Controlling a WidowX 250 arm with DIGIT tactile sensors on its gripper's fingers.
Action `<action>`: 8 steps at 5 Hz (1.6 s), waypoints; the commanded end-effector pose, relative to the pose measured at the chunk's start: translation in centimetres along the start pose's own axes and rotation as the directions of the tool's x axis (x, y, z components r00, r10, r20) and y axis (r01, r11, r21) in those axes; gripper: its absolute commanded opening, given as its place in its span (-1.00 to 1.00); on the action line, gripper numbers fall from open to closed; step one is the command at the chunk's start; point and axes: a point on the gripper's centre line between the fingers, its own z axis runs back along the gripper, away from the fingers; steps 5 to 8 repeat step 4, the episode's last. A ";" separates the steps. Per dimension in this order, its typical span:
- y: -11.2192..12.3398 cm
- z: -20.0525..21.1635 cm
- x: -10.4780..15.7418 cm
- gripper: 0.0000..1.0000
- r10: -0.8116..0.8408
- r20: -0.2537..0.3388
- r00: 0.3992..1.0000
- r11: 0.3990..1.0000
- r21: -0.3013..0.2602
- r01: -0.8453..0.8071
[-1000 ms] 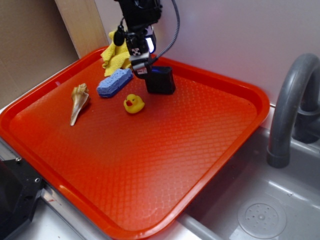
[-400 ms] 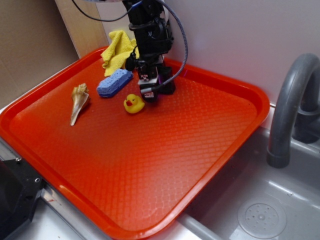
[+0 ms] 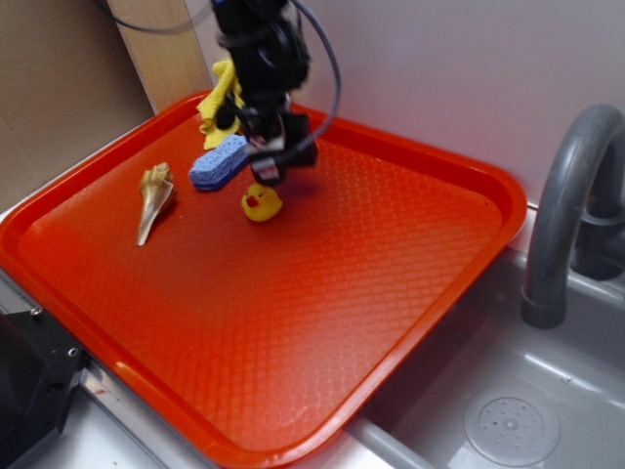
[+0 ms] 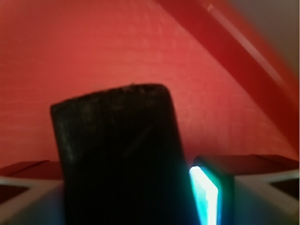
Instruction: Grab the black box.
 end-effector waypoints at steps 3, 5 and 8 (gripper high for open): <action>-10.4 15.5 -4.9 -1.00 0.502 -0.082 0.861 0.865 0.048 -0.499; -10.9 15.2 -5.2 -1.00 0.498 -0.062 0.865 0.866 0.074 -0.494; -10.9 15.2 -5.2 -1.00 0.498 -0.062 0.865 0.866 0.074 -0.494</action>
